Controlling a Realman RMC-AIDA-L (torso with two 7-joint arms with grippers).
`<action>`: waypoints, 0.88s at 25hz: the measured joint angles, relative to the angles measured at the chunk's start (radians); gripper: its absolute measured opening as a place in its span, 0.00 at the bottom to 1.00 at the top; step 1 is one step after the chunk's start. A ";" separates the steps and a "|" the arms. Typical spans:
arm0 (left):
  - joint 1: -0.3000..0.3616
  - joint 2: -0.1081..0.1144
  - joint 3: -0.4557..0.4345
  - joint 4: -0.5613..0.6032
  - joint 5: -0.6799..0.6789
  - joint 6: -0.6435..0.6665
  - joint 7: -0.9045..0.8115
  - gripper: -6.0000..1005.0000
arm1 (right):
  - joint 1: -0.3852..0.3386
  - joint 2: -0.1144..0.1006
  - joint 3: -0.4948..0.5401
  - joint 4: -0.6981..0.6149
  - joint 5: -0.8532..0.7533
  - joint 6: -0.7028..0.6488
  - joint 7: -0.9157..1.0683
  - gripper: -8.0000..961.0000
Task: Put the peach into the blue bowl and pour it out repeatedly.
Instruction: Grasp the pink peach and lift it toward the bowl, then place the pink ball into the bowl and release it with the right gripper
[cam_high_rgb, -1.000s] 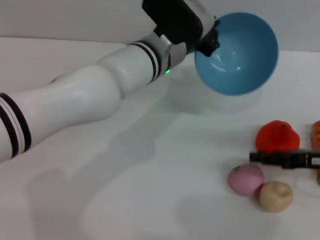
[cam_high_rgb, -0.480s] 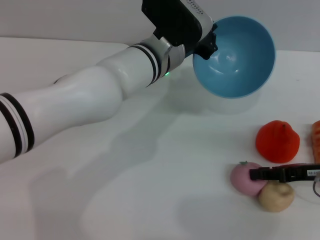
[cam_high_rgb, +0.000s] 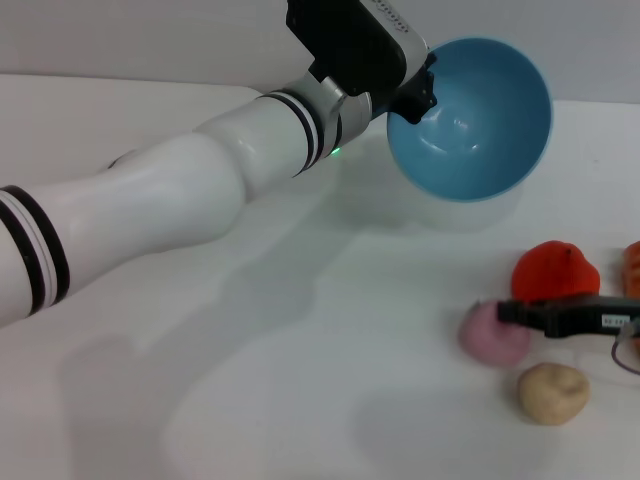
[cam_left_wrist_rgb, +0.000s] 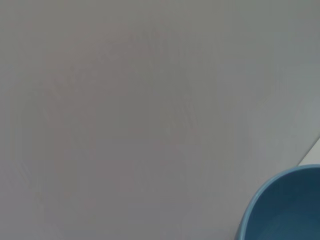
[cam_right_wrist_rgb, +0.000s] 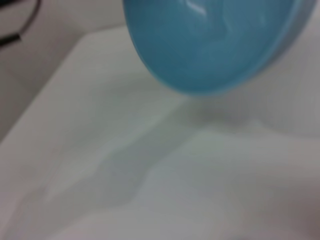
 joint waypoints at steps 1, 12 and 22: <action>0.000 0.000 0.000 0.000 0.000 0.003 0.000 0.00 | -0.001 0.000 0.000 -0.004 0.015 -0.005 -0.005 0.10; -0.071 0.011 -0.266 -0.058 0.010 0.362 -0.014 0.00 | -0.024 -0.003 0.000 -0.350 0.198 -0.310 0.072 0.05; -0.183 0.007 -0.348 -0.132 0.342 0.728 -0.421 0.00 | -0.033 -0.003 -0.011 -0.472 0.270 -0.297 0.110 0.09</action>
